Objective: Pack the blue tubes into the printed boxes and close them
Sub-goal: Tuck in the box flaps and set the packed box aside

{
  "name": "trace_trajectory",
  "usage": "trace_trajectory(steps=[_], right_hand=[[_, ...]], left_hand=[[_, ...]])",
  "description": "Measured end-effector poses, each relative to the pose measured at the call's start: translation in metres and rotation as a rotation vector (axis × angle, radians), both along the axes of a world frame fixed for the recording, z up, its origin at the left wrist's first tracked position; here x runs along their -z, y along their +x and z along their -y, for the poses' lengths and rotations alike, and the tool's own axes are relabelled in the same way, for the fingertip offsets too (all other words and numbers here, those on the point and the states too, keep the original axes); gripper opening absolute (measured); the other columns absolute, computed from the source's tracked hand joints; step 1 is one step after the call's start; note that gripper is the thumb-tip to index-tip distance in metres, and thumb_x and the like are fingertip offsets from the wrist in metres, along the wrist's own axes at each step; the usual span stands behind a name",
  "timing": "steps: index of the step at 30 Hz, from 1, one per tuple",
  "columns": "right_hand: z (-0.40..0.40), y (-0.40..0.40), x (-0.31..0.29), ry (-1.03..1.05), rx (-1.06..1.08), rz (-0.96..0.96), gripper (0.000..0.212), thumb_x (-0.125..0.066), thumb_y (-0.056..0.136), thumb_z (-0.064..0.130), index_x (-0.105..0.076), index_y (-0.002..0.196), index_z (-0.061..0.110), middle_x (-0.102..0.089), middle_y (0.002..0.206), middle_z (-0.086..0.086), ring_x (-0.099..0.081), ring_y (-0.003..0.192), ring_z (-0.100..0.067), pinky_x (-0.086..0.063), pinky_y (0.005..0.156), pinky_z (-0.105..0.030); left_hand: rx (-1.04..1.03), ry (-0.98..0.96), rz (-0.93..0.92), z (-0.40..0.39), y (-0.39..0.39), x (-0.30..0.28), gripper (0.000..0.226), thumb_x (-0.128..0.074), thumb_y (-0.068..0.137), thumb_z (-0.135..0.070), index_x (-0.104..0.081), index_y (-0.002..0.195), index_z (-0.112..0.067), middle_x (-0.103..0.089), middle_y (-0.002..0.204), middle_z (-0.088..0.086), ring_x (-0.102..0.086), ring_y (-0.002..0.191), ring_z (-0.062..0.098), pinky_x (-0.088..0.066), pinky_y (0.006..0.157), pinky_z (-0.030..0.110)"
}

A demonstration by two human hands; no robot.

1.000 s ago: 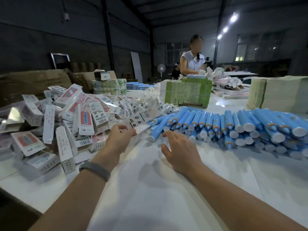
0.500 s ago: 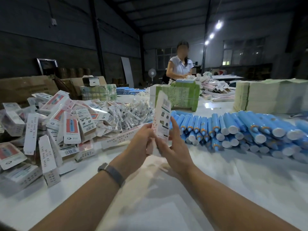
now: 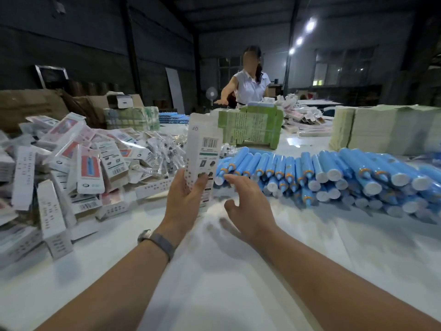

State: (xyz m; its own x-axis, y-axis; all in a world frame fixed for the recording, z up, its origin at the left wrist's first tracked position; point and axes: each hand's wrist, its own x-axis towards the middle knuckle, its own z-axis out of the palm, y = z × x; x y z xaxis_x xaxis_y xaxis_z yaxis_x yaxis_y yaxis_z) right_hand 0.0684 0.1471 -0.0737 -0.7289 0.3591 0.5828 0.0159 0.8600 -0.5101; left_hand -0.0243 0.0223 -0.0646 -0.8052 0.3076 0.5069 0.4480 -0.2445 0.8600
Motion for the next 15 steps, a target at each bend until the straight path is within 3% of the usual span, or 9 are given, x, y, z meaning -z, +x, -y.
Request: trace_trajectory(steps=[2,4,7,10,12,15], right_hand=[[-0.002,-0.004,0.001,0.012,0.062,0.024,0.057,-0.059,0.086,0.014,-0.049,0.14,0.028,-0.051,0.136,0.005,-0.045,0.129,-0.017,-0.043,0.101,-0.034],[-0.002,-0.008,0.002,0.02,0.123,0.062,0.055,-0.058,0.088,0.016,-0.047,0.14,0.03,-0.049,0.135,0.006,-0.045,0.127,-0.017,-0.043,0.095,-0.033],[-0.01,-0.017,-0.006,0.082,0.192,0.121,0.055,-0.055,0.091,0.022,-0.041,0.143,0.032,-0.047,0.134,0.001,-0.047,0.123,-0.023,-0.045,0.09,-0.038],[-0.024,-0.032,-0.022,0.325,0.266,0.173,0.057,-0.055,0.091,0.021,-0.039,0.145,0.031,-0.047,0.13,-0.005,-0.045,0.118,-0.03,-0.044,0.084,-0.041],[-0.031,-0.045,-0.036,0.493,0.319,0.273,0.064,-0.059,0.088,0.021,-0.036,0.147,0.031,-0.039,0.14,-0.007,-0.038,0.124,-0.034,-0.041,0.092,-0.044],[-0.034,-0.064,-0.048,0.607,0.368,0.429,0.065,-0.062,0.09,0.024,-0.034,0.147,0.033,-0.028,0.153,-0.004,-0.028,0.134,-0.036,-0.033,0.101,-0.048]], left_hand=[[-0.145,-0.024,-0.022,0.0,-0.004,0.0,0.017,-0.066,0.097,-0.021,-0.058,0.111,-0.019,-0.072,0.106,-0.008,-0.07,0.094,0.007,-0.053,0.072,0.014],[-0.31,-0.046,-0.046,-0.001,-0.005,0.0,0.02,-0.068,0.095,-0.027,-0.053,0.107,-0.02,-0.067,0.101,-0.009,-0.067,0.088,0.011,-0.051,0.064,0.01],[-0.432,-0.07,-0.074,-0.002,-0.004,0.002,0.021,-0.065,0.096,-0.032,-0.047,0.106,-0.025,-0.064,0.103,-0.004,-0.065,0.086,0.023,-0.058,0.068,0.03],[-0.435,-0.064,-0.102,-0.003,-0.004,0.003,0.024,-0.064,0.097,-0.028,-0.046,0.111,-0.02,-0.065,0.109,0.003,-0.065,0.093,0.03,-0.058,0.076,0.042],[-0.431,-0.063,-0.134,-0.004,-0.004,0.003,0.026,-0.064,0.097,-0.023,-0.043,0.111,-0.018,-0.064,0.106,0.0,-0.064,0.093,0.027,-0.056,0.077,0.039],[-0.399,-0.058,-0.183,-0.004,-0.004,0.006,0.036,-0.065,0.095,-0.013,-0.036,0.11,-0.029,-0.056,0.1,-0.014,-0.058,0.088,0.012,-0.05,0.075,0.023]])
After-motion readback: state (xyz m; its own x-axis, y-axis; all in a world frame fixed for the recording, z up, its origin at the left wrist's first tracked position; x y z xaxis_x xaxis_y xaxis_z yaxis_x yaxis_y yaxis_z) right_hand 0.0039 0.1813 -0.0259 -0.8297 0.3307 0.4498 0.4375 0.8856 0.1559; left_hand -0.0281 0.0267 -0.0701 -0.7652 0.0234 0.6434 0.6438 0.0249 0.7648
